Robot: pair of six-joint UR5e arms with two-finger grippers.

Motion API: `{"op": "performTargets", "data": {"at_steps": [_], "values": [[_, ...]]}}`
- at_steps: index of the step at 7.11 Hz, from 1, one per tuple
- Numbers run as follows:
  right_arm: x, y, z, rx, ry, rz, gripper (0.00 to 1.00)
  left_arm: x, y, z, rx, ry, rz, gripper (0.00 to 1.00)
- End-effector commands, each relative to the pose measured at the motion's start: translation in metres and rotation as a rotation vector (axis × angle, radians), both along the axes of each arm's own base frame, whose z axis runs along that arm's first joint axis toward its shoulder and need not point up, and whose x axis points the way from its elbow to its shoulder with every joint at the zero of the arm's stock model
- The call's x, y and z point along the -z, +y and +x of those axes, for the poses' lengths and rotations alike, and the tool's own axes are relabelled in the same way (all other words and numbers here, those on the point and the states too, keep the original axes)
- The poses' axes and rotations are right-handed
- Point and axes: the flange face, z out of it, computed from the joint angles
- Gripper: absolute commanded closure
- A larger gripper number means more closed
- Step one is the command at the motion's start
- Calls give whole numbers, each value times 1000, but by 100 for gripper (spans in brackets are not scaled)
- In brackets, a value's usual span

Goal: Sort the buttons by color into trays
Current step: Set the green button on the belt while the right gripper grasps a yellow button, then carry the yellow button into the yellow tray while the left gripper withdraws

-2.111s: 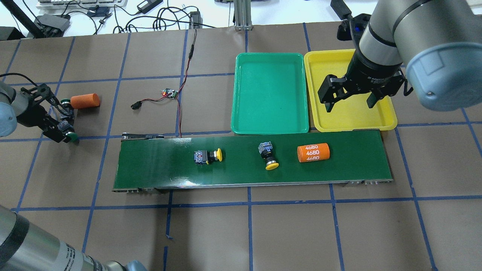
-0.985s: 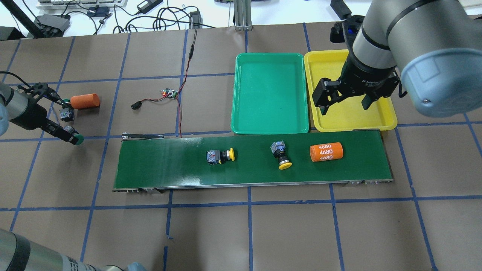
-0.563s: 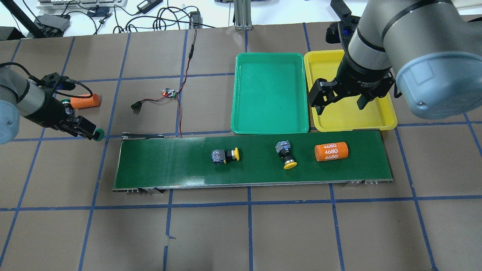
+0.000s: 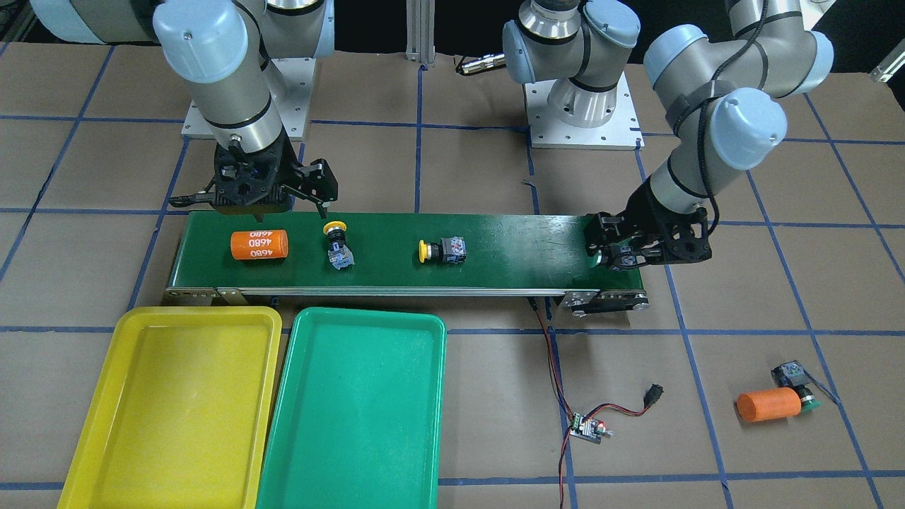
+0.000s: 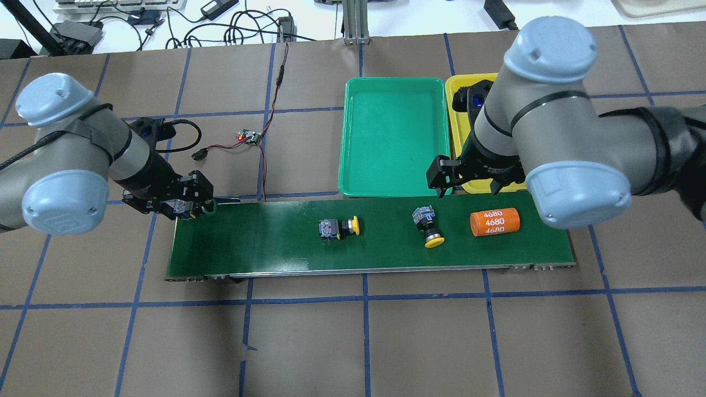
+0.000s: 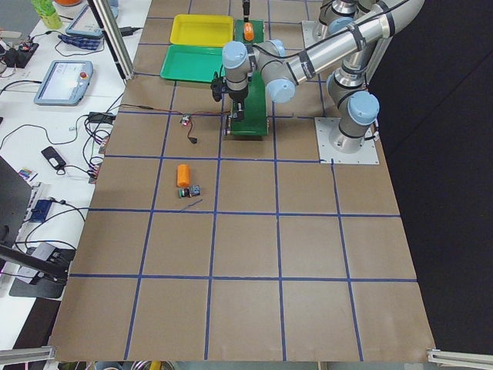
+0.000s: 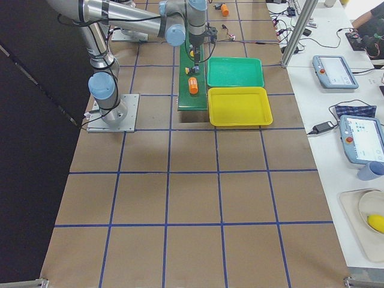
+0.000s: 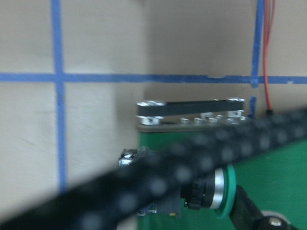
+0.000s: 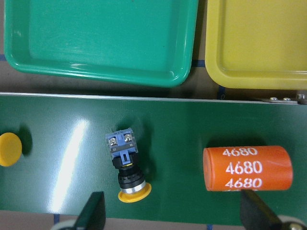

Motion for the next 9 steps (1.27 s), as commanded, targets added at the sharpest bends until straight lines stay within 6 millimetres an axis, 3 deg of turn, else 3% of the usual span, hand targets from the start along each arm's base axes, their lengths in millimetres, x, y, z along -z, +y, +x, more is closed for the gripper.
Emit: {"op": "performTargets", "data": {"at_steps": [1, 2, 3, 4, 5, 6, 8, 9], "values": [[45, 5, 16, -32, 10, 35, 0, 7, 10, -52, -69, -45, 37, 94], [51, 3, 19, -49, 12, 46, 0, 11, 12, -56, -90, -62, 51, 79], [55, 3, 20, -57, 13, 54, 0, 24, 19, -59, -115, -63, 77, 20], [72, -2, 19, -57, 19, 89, 0, 32, 20, -63, -109, -62, 74, 0], [91, -6, 20, -58, 22, 128, 1, 33, 20, -71, -87, -62, 68, 0], [92, -10, 20, -80, 24, 126, 18, 13, 7, -69, -71, -63, 13, 0], [88, -13, 16, -105, 27, 105, 85, -36, -32, -59, -52, -62, -38, 0], [84, -15, 14, -101, 34, 97, 100, -42, -67, -7, 29, -116, -57, 0]]}}
